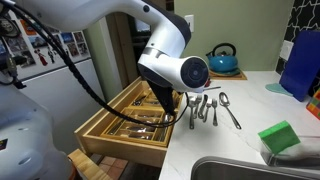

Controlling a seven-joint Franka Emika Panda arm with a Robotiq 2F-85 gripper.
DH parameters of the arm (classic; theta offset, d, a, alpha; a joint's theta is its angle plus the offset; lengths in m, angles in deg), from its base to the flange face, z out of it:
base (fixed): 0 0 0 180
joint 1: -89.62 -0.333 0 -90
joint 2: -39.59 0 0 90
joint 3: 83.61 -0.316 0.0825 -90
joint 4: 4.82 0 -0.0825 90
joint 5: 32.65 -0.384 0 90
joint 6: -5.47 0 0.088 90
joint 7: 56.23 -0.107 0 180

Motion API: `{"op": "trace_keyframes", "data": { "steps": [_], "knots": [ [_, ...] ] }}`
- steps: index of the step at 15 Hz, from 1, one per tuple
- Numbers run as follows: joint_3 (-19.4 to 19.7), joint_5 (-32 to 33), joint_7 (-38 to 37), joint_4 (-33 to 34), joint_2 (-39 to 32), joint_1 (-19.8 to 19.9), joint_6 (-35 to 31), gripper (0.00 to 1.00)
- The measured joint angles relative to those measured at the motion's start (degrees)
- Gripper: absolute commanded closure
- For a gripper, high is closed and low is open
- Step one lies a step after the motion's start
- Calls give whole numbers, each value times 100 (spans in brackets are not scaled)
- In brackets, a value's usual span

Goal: Remove one silver spoon from the left side of the open drawer and put it on the counter

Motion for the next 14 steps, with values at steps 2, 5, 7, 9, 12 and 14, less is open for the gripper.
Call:
{"op": "trace_keyframes", "data": {
  "steps": [2, 5, 7, 9, 12, 14],
  "knots": [
    [0, -3, -5, 0, 2, 0, -1, 96],
    [5, -19, -37, 63, -34, -1, -37, 97],
    [22, -170, -273, 226, -143, 2, -266, 97],
    [32, -382, -601, 456, -323, 3, -674, 97],
    [25, -781, -1082, 792, -656, -12, -1270, 97],
    [-8, -1144, -1276, 1000, -896, -48, -1763, 97]
  ]
}}
